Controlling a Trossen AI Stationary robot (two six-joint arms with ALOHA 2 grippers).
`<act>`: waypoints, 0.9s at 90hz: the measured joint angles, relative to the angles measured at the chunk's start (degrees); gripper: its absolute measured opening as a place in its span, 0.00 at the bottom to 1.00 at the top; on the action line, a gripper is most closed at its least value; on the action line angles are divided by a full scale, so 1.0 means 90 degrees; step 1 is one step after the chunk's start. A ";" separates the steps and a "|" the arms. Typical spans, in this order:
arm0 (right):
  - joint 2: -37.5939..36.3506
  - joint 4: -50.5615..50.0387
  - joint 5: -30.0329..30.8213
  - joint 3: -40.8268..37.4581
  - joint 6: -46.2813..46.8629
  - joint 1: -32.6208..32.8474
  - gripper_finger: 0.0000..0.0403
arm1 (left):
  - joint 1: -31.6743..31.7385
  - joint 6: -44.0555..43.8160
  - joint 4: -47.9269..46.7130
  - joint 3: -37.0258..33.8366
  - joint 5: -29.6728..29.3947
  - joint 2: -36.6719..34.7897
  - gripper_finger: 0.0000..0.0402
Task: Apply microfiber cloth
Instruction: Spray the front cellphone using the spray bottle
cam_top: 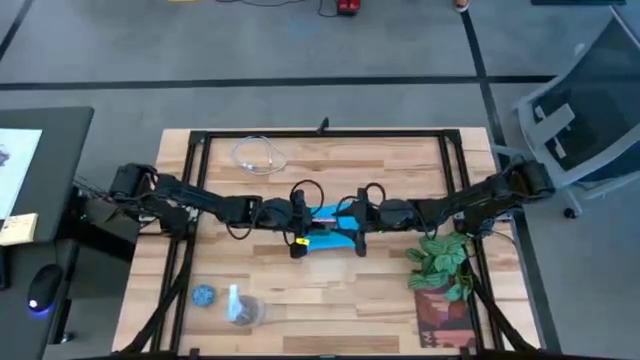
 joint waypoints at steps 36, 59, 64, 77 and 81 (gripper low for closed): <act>0.0578 0.0252 -0.0073 0.0541 0.0164 -0.0079 0.05 | -0.0003 -0.0017 -0.0440 0.0007 0.0083 -0.0017 0.06; 0.0516 -0.0112 0.0317 0.0519 0.1241 -0.0424 0.05 | -0.0079 -0.0022 -0.2817 0.0136 -0.0010 -0.1660 0.30; 0.0548 -0.0115 0.0400 0.0518 0.1207 -0.0452 0.05 | -0.0191 -0.0295 -0.3370 0.0259 0.0014 -0.2229 0.33; 0.0521 -0.0027 0.0319 0.0538 0.1192 -0.0449 0.05 | -0.1126 -0.1495 -0.4256 0.0287 -0.0489 -0.3347 0.36; 0.0523 -0.0070 0.0286 0.0536 0.1192 -0.0444 0.05 | -0.1633 -0.1973 -0.4295 0.0300 -0.0750 -0.3571 0.35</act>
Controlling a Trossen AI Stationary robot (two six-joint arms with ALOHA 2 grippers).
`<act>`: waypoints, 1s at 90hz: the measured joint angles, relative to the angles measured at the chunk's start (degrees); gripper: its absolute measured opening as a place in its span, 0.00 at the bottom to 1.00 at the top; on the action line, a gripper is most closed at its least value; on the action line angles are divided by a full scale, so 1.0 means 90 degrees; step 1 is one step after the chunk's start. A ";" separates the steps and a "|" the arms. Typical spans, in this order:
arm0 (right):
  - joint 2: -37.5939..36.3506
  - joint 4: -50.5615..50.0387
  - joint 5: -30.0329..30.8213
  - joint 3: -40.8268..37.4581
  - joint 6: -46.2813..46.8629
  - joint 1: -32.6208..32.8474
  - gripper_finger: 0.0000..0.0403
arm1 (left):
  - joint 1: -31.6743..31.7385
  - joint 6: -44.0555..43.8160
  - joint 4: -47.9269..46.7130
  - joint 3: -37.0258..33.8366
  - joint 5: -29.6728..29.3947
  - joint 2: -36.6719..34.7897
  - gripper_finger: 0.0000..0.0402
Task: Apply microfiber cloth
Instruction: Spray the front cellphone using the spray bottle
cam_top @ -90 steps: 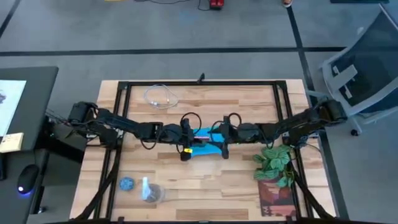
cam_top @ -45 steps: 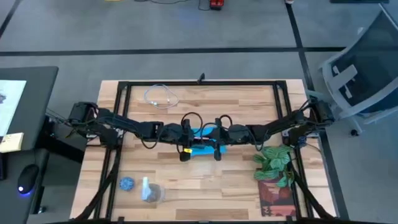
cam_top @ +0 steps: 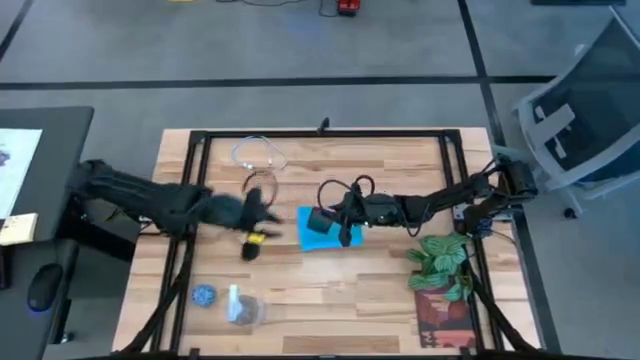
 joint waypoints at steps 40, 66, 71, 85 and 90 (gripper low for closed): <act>0.0005 0.0163 -0.0016 -0.0001 -0.0092 -0.0015 0.05 | -0.3255 -0.4630 -0.3553 0.3402 -0.1551 0.1190 0.18; 0.0005 0.0404 -0.0018 -0.0001 -0.0263 -0.0008 0.05 | -0.3397 -0.7502 -0.5635 0.5820 0.0233 0.2720 0.12; 0.0005 0.0489 -0.0016 -0.0001 -0.0362 -0.0009 0.05 | -0.3402 -0.8081 -0.5723 0.5861 0.0279 0.2832 0.13; 0.0005 0.0715 -0.0039 -0.0001 -0.0441 0.0013 0.06 | -0.3392 -0.9137 -0.5704 0.5862 0.0392 0.3089 0.24; 0.0005 0.0718 -0.0057 -0.0001 -0.0534 0.0038 0.05 | -0.3393 -0.9455 -0.5725 0.5862 0.0396 0.3152 0.30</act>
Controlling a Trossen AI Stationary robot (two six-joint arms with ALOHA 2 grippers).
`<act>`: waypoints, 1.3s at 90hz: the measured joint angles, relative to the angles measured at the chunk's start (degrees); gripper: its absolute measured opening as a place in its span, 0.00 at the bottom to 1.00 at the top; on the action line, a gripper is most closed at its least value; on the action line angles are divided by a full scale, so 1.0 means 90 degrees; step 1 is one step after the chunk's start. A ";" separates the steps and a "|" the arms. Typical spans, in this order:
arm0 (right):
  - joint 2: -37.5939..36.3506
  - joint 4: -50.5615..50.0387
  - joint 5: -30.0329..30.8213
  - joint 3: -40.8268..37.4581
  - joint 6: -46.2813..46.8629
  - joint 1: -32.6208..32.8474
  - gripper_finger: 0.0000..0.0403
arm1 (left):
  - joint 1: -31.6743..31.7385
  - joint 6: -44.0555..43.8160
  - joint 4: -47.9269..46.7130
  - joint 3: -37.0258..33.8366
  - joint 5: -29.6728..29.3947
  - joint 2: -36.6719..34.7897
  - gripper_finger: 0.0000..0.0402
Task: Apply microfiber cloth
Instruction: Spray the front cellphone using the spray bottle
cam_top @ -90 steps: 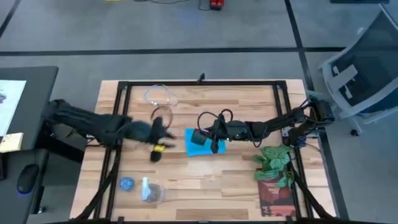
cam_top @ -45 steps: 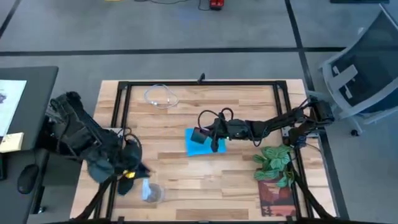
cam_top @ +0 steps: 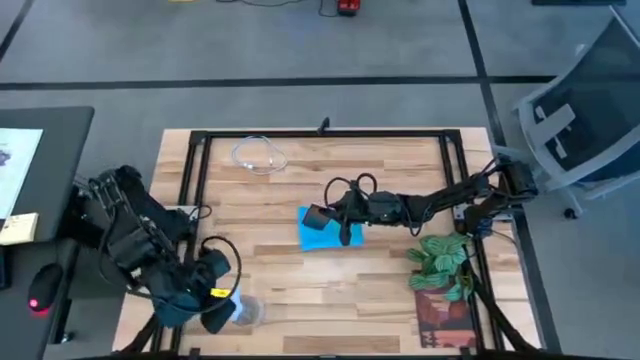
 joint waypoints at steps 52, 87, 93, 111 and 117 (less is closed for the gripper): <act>0.0000 -0.0016 -0.0019 0.0000 -0.0371 0.0055 0.06 | 0.0434 -0.1085 -0.0849 -0.0041 0.0313 0.0630 0.60; 0.0000 -0.0041 -0.0019 0.0000 -0.0369 0.0098 0.06 | 0.1016 -0.0039 -0.0822 -0.0039 0.0962 0.0780 0.09; 0.0000 -0.0068 -0.0019 0.0000 -0.0369 0.0098 0.06 | 0.1066 0.0109 -0.0800 -0.0006 0.0949 0.0796 0.09; 0.0000 -0.0123 -0.0019 0.0000 -0.0369 0.0094 0.06 | 0.1514 0.1016 -0.1281 0.0027 0.0284 0.0792 0.09; 0.0000 -0.0141 -0.0019 0.0000 -0.0369 0.0091 0.06 | 0.1730 0.1467 -0.1395 0.0029 0.0141 0.0787 0.09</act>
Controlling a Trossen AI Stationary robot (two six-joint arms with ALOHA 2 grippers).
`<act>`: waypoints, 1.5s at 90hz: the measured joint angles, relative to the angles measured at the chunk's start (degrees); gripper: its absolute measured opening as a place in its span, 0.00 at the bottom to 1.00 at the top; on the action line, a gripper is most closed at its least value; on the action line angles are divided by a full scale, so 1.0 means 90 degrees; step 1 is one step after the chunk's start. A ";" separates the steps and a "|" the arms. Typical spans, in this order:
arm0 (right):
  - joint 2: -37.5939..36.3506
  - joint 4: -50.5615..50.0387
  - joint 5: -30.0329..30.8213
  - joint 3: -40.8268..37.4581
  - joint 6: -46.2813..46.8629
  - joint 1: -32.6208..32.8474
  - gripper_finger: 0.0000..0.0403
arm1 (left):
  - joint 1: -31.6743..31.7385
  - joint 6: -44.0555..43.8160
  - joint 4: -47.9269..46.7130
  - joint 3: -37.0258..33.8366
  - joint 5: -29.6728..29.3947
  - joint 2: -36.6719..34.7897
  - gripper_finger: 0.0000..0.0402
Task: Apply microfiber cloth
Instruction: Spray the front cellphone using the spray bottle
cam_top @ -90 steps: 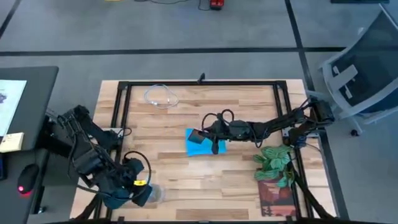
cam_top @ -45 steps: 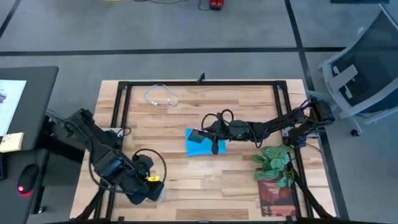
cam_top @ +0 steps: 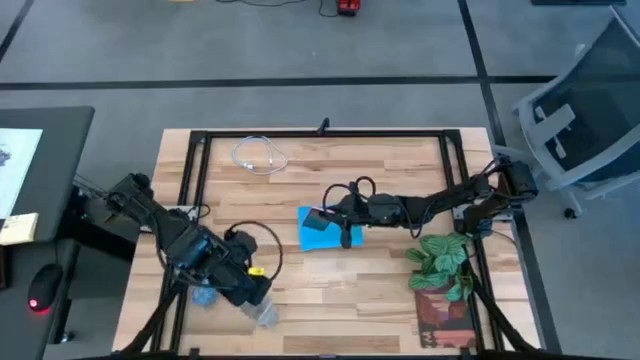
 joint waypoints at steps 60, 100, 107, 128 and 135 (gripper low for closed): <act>0.0000 -0.0355 0.0000 0.0000 0.0226 0.0002 0.06 | 0.0360 0.1566 -0.0374 0.0223 -0.1990 0.0034 0.09; -0.0002 -0.0419 0.0000 0.0000 0.0291 0.0020 0.06 | 0.0312 0.1841 0.0245 0.0228 -0.1741 0.0243 0.17; -0.0002 -0.0424 0.0002 0.0000 0.0288 0.0046 0.06 | 0.0314 0.2067 0.0489 0.0229 -0.1846 0.0223 0.24; -0.0002 -0.0425 0.0000 0.0000 0.0282 0.0080 0.06 | 0.0314 0.2817 0.0961 0.0240 -0.1882 0.0206 0.39; -0.0002 -0.0462 0.0001 0.0000 0.0282 0.0087 0.06 | 0.0348 0.3290 0.0804 0.0381 -0.1513 0.0186 0.44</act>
